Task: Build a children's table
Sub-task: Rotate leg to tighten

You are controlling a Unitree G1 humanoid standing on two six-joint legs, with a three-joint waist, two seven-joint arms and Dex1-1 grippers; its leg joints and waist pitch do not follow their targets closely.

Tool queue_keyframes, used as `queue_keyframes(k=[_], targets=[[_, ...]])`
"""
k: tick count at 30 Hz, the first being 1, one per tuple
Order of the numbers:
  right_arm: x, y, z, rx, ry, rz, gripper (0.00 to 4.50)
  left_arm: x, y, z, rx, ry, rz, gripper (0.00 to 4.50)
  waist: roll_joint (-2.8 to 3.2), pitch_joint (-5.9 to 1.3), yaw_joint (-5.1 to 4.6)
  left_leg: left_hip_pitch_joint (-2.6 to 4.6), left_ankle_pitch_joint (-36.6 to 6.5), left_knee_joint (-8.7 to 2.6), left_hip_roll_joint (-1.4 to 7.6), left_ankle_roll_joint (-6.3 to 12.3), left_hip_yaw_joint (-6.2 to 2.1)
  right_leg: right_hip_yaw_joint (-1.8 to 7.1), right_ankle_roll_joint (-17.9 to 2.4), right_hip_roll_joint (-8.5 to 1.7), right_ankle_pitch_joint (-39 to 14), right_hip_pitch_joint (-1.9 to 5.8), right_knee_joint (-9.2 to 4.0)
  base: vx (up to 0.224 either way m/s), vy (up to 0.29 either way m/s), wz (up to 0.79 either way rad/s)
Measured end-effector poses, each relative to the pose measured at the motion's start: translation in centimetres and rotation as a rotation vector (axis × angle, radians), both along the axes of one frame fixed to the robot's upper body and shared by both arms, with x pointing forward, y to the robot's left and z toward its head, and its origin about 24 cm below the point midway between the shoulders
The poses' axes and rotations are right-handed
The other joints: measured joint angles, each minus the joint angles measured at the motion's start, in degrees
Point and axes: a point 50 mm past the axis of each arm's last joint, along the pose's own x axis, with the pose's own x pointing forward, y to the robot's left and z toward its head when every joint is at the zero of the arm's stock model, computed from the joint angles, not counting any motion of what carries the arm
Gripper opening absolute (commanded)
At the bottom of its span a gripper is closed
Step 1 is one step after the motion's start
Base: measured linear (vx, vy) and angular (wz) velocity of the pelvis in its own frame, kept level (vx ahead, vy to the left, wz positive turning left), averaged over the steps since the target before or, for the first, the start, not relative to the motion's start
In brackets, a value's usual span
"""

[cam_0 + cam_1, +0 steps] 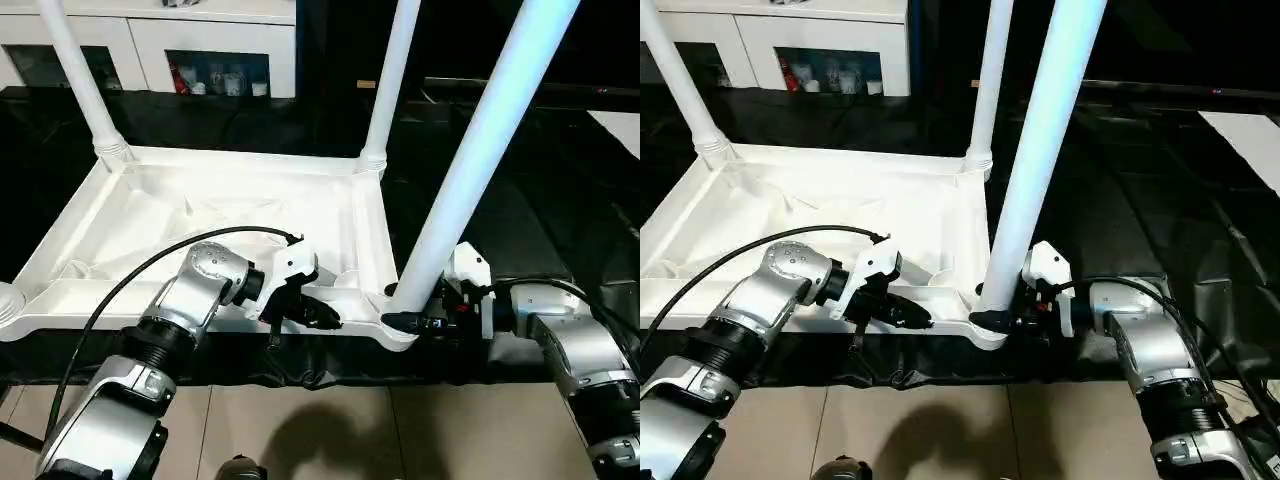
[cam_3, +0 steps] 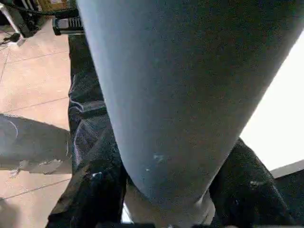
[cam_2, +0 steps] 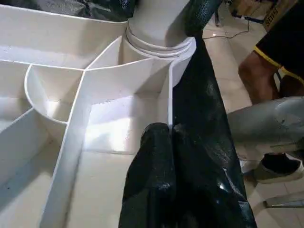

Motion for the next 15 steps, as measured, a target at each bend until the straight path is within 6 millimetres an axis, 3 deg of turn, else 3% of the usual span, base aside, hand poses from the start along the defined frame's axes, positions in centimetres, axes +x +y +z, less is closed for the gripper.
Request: queue_keyframes(k=[5,7,9,15], targets=[[0.5,0.1,-0.9,0.055,-0.001,-0.223,1.95,0.7,-0.8,-0.4,-0.007,-0.030,0.125,0.00,-0.10,-0.11,0.38,0.37,0.0,0.09,0.00,0.00,-0.04,0.03,0.0,0.00,0.0,0.28,0.04,0.000,0.000,0.00],[1.1,0.6,-1.4,0.079,-0.012,-0.343,1.95,1.1,-1.1,-0.5,-0.001,-0.044,0.190,0.00,-0.14,-0.13,0.03,0.60,0.0,0.08,0.00,-0.02,-0.11,0.06,0.2,-0.01,-0.1,0.39,-0.04,0.000,0.000,0.00],[2.0,1.3,-1.9,0.095,-0.031,-0.492,1.94,1.5,-1.7,-0.7,0.002,-0.058,0.269,0.00,-0.13,-0.13,-1.03,0.84,0.0,0.07,-0.04,-0.02,-0.14,0.04,0.3,-0.05,-0.2,0.58,-0.24,0.000,0.000,0.00],[3.8,2.5,-2.2,0.109,-0.034,-0.719,1.93,1.8,-3.1,-1.1,-0.009,-0.075,0.383,0.00,-0.09,-0.13,-2.58,0.95,0.0,-0.06,-0.08,-0.01,-0.28,-0.11,0.3,-0.05,-0.2,0.79,-1.15,0.000,0.000,0.00]])
